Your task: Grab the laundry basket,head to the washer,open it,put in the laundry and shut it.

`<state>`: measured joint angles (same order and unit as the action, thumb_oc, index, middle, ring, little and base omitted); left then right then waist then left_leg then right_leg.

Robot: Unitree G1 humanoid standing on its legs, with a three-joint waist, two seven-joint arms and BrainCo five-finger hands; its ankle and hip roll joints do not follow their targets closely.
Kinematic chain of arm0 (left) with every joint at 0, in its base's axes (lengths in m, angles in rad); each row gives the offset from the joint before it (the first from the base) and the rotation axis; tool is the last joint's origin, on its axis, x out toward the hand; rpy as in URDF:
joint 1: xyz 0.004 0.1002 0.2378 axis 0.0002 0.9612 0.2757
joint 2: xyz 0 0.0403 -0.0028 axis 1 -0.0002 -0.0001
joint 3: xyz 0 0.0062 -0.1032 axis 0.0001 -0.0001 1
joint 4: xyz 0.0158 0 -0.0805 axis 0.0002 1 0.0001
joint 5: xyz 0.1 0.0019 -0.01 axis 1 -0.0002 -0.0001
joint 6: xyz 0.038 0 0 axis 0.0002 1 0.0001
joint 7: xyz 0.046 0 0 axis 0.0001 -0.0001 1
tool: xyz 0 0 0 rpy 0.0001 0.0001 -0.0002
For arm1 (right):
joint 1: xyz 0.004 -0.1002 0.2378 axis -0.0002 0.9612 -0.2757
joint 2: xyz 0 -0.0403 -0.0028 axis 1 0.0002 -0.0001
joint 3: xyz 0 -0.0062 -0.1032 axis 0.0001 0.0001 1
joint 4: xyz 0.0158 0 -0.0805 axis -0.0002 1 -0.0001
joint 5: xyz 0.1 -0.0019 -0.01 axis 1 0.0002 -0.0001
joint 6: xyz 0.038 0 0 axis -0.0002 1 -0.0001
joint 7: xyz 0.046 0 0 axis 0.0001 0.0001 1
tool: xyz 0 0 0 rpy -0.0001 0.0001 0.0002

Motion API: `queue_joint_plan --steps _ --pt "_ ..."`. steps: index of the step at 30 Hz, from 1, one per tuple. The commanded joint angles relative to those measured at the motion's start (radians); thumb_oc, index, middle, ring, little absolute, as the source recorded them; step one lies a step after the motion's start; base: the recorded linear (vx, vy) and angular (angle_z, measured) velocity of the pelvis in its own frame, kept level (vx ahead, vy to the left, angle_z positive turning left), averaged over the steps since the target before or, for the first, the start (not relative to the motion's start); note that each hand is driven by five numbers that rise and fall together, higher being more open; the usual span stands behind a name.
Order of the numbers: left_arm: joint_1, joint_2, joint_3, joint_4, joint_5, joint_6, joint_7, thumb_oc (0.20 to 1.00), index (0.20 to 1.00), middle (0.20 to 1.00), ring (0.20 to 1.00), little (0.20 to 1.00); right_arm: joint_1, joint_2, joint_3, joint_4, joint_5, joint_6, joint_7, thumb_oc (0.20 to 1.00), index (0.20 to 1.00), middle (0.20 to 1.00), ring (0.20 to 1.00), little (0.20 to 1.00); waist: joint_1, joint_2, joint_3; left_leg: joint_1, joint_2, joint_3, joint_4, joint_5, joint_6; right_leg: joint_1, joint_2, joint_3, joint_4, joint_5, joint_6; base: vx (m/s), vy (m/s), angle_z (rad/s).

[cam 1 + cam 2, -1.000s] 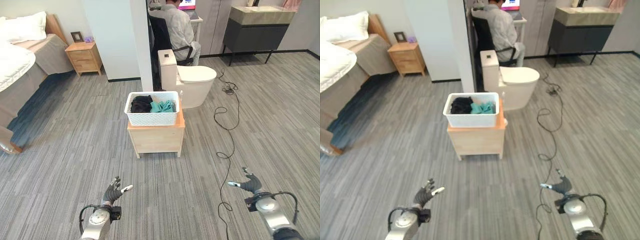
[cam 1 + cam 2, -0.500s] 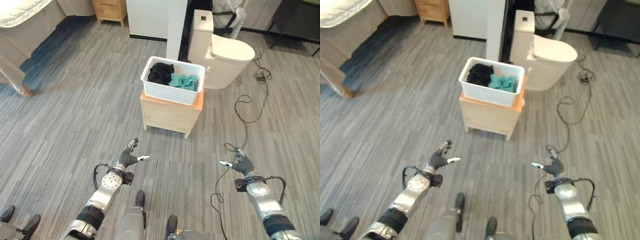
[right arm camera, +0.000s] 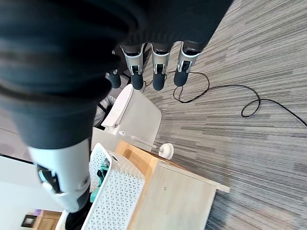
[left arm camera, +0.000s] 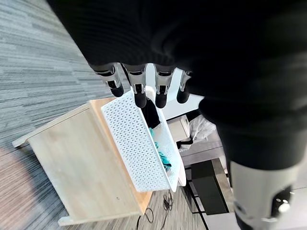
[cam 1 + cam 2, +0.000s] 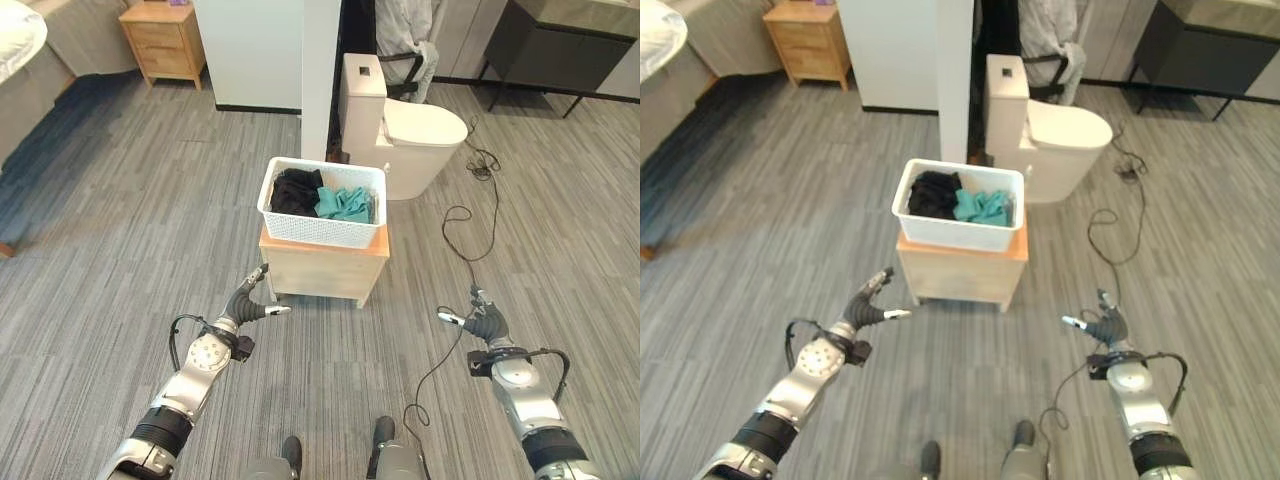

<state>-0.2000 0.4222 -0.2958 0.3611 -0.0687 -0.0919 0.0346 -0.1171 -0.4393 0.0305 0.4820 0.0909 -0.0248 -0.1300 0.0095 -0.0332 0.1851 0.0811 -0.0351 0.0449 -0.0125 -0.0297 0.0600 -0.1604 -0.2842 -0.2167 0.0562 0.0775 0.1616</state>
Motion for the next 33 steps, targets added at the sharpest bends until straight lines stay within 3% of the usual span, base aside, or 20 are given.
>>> queue_joint_plan --steps 1,2,4,5,6,7,8,11,13,14,15,17,18,19,21,25,29,33 --pt "0.017 -0.022 0.048 -0.053 0.016 -0.057 0.022 1.000 1.000 1.000 1.000 1.000 -0.033 -0.024 -0.037 -0.044 -0.032 -0.029 -0.009 1.000 1.000 1.000 1.000 1.000 0.008 0.003 -0.055 0.058 0.019 0.056 0.047 -0.151 -0.050 -0.013 -0.014 -0.033 -0.139 0.110 0.062 0.80 -0.323 -0.34" --pt "0.021 -0.023 0.054 -0.051 0.021 -0.061 0.028 1.000 1.000 1.000 1.000 1.000 -0.015 -0.032 -0.044 -0.075 -0.046 -0.027 -0.006 1.000 1.000 1.000 1.000 1.000 -0.005 -0.006 -0.062 0.102 0.019 0.045 0.044 -0.176 -0.058 -0.019 -0.005 0.009 -0.126 0.139 0.067 0.74 -0.321 -0.33" --pt "0.018 -0.027 0.055 -0.047 0.021 -0.061 0.032 1.000 1.000 1.000 1.000 1.000 0.009 -0.036 -0.051 -0.104 -0.052 -0.022 0.004 1.000 1.000 1.000 1.000 1.000 -0.011 -0.013 -0.070 0.127 0.023 0.037 0.041 -0.199 -0.063 -0.007 0.006 0.037 -0.115 0.127 0.066 0.42 -0.222 0.33" --pt "0.013 -0.038 0.046 -0.035 0.010 -0.069 0.040 1.000 1.000 1.000 1.000 1.000 0.032 -0.046 -0.054 -0.135 -0.056 -0.026 0.012 1.000 1.000 1.000 1.000 1.000 -0.022 -0.017 -0.089 0.165 0.046 0.017 0.047 -0.225 -0.075 -0.011 0.034 0.079 -0.057 0.121 0.053 0.43 -0.263 0.57" --pt "0.023 -0.044 0.045 -0.038 -0.007 -0.078 0.042 1.000 1.000 1.000 1.000 1.000 0.038 -0.048 -0.054 -0.144 -0.053 -0.032 0.015 1.000 1.000 1.000 1.000 1.000 -0.032 -0.015 -0.097 0.180 0.067 0.004 0.063 -0.215 -0.082 -0.022 0.062 0.097 -0.018 0.112 0.043 0.54 -0.375 0.23" --pt "0.032 -0.048 0.046 -0.044 -0.030 -0.084 0.041 1.000 1.000 1.000 1.000 1.000 0.045 -0.049 -0.053 -0.156 -0.047 -0.039 0.016 1.000 1.000 1.000 1.000 1.000 -0.036 -0.005 -0.102 0.167 0.097 -0.002 0.106 -0.184 -0.102 -0.025 0.091 0.097 0.017 0.078 0.024 0.35 -0.317 -0.05" --pt "0.044 -0.055 0.051 -0.056 -0.070 -0.092 0.042 1.000 1.000 1.000 1.000 1.000 0.053 -0.047 -0.049 -0.166 -0.032 -0.052 0.015 1.000 1.000 1.000 1.000 1.000 -0.034 0.005 -0.100 0.133 0.129 -0.006 0.203 -0.116 -0.122 -0.008 0.124 0.087 0.037 0.046 -0.001 0.25 -0.324 -0.19" --pt "0.075 -0.055 0.055 -0.122 -0.130 -0.093 0.042 1.000 1.000 1.000 1.000 1.000 0.059 -0.055 -0.034 -0.178 0.022 -0.071 0.013 1.000 1.000 1.000 1.000 1.000 -0.008 -0.037 -0.057 -0.120 0.152 -0.060 0.622 0.058 -0.116 0.065 0.169 0.073 0.018 -0.014 -0.089 0.16 -0.384 -0.07" --pt "0.077 -0.054 0.054 -0.141 -0.134 -0.089 0.042 1.000 1.000 1.000 1.000 1.000 0.061 -0.057 -0.033 -0.169 0.034 -0.073 0.014 1.000 1.000 1.000 1.000 1.000 -0.003 -0.043 -0.046 -0.166 0.172 -0.054 0.627 0.057 -0.115 0.087 0.176 0.060 0.007 -0.032 -0.098 0.10 -0.173 0.06" --pt "0.076 -0.056 0.053 -0.152 -0.138 -0.092 0.040 1.000 1.000 1.000 1.000 1.000 0.063 -0.060 -0.030 -0.166 0.038 -0.069 0.015 1.000 1.000 1.000 1.000 1.000 0.006 -0.052 -0.040 -0.197 0.187 -0.036 0.602 0.049 -0.116 0.103 0.174 0.052 0.000 -0.043 -0.102 0.19 -0.040 0.26" --pt "0.076 -0.053 0.053 -0.165 -0.132 -0.093 0.035 1.000 1.000 1.000 1.000 1.000 0.059 -0.059 -0.022 -0.154 0.045 -0.070 0.018 1.000 1.000 1.000 1.000 1.000 0.019 -0.061 -0.035 -0.228 0.197 -0.020 0.498 0.009 -0.123 0.129 0.169 0.039 -0.016 -0.058 -0.094 0.29 -0.002 0.47" --pt "0.086 -0.044 0.059 -0.186 -0.114 -0.100 0.033 1.000 1.000 1.000 1.000 1.000 0.053 -0.050 -0.011 -0.149 0.054 -0.078 0.029 1.000 1.000 1.000 1.000 1.000 0.039 -0.056 -0.036 -0.216 0.202 -0.027 0.278 -0.002 -0.136 0.155 0.169 0.041 -0.028 -0.078 -0.083 0.29 0.124 0.43" --pt "0.087 -0.042 0.059 -0.192 -0.111 -0.104 0.032 1.000 1.000 1.000 1.000 1.000 0.047 -0.044 -0.001 -0.142 0.049 -0.080 0.033 1.000 1.000 1.000 1.000 1.000 0.048 -0.049 -0.043 -0.216 0.203 -0.050 0.178 0.030 -0.146 0.161 0.168 0.043 -0.034 -0.082 -0.076 0.15 0.116 0.12" --pt "0.088 -0.043 0.060 -0.193 -0.111 -0.104 0.032 1.000 1.000 1.000 1.000 1.000 0.047 -0.044 0.000 -0.140 0.049 -0.082 0.033 1.000 1.000 1.000 1.000 1.000 0.047 -0.050 -0.044 -0.206 0.203 -0.049 0.157 0.040 -0.148 0.163 0.168 0.042 -0.036 -0.083 -0.076 0.16 0.154 -0.06" --pt "0.085 -0.036 0.057 -0.211 -0.090 -0.120 0.028 1.000 1.000 1.000 1.000 1.000 0.031 -0.021 0.027 -0.117 0.046 -0.085 0.044 1.000 1.000 1.000 1.000 1.000 0.056 -0.022 -0.060 -0.198 0.215 -0.070 0.002 0.097 -0.166 0.207 0.160 0.041 -0.044 -0.110 -0.057 0.25 0.247 -0.14" --pt "0.083 -0.024 0.052 -0.224 -0.086 -0.120 0.018 1.000 1.000 1.000 1.000 1.000 0.054 0.004 0.030 -0.129 0.029 -0.080 0.055 1.000 1.000 1.000 1.000 1.000 0.055 -0.015 -0.080 -0.183 0.185 -0.049 0.022 0.083 -0.157 0.235 0.117 0.044 -0.042 -0.115 -0.034 0.20 0.248 -0.11" --pt "0.082 0.017 0.061 -0.266 -0.040 -0.120 0.009 1.000 1.000 1.000 1.000 1.000 0.086 0.042 0.017 -0.145 0.006 -0.068 0.070 1.000 1.000 1.000 1.000 1.000 0.054 -0.019 -0.094 -0.165 0.098 -0.040 0.065 0.014 -0.100 0.217 0.044 0.099 0.058 -0.106 -0.011 0.22 0.368 -0.01" --pt "0.098 0.041 0.109 -0.282 -0.007 -0.088 0.025 1.000 1.000 1.000 1.000 1.000 0.059 0.064 0.019 -0.135 0.008 -0.055 0.070 1.000 1.000 1.000 1.000 1.000 0.060 -0.012 -0.074 -0.148 0.063 -0.011 0.086 -0.025 -0.045 0.111 0.030 0.128 0.223 -0.037 -0.007 0.09 0.250 -0.11"
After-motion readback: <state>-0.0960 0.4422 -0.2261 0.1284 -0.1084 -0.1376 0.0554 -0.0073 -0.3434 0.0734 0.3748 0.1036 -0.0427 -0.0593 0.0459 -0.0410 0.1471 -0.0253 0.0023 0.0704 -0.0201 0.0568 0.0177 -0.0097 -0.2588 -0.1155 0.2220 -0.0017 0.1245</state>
